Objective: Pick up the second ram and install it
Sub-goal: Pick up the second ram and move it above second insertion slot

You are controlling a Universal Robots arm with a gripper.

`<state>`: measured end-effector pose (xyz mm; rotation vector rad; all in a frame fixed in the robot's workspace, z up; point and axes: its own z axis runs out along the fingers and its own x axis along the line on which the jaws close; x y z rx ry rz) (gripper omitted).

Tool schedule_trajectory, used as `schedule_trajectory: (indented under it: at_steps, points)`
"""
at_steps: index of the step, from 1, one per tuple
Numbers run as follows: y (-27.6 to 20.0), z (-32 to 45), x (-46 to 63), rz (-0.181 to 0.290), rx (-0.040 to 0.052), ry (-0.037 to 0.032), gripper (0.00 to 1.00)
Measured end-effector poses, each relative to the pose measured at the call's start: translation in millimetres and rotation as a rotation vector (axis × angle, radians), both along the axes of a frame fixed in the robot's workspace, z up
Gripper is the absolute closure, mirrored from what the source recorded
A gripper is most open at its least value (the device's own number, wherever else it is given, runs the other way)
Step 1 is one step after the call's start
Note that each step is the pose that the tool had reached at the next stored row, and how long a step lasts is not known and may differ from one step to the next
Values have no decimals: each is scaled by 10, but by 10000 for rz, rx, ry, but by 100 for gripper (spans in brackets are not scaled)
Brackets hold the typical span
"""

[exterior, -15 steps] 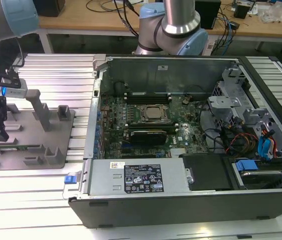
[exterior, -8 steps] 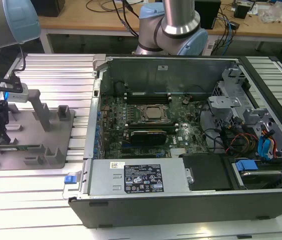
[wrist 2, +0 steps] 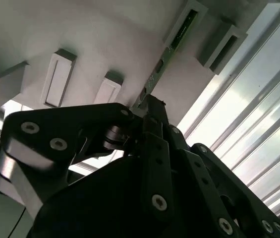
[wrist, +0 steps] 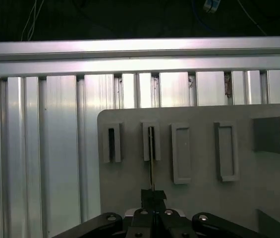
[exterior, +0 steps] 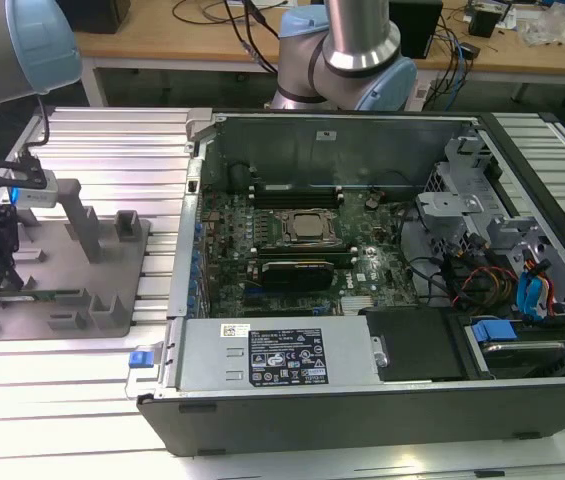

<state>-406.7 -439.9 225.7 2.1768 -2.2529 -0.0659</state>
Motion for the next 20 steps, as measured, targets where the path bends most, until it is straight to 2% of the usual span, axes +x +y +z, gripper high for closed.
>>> schedule_trajectory:
  at_steps: [1, 2, 3, 4, 6, 9, 11, 16, 20]
  points:
    - [0, 0, 0, 0, 0, 0, 92]
    - [0, 0, 0, 0, 1, 0, 86]
    - [0, 0, 0, 0, 1, 0, 73]
    - [0, 0, 0, 0, 1, 0, 66]
    - [0, -3, 0, 4, 2, -1, 66]
    - [0, -77, 0, 206, 2, -3, 66]
    - [1, -95, -6, 462, -1, -1, 66]
    - [4, -186, -36, 636, -3, -3, 66]
    - [23, -195, -36, 651, -3, -2, 66]
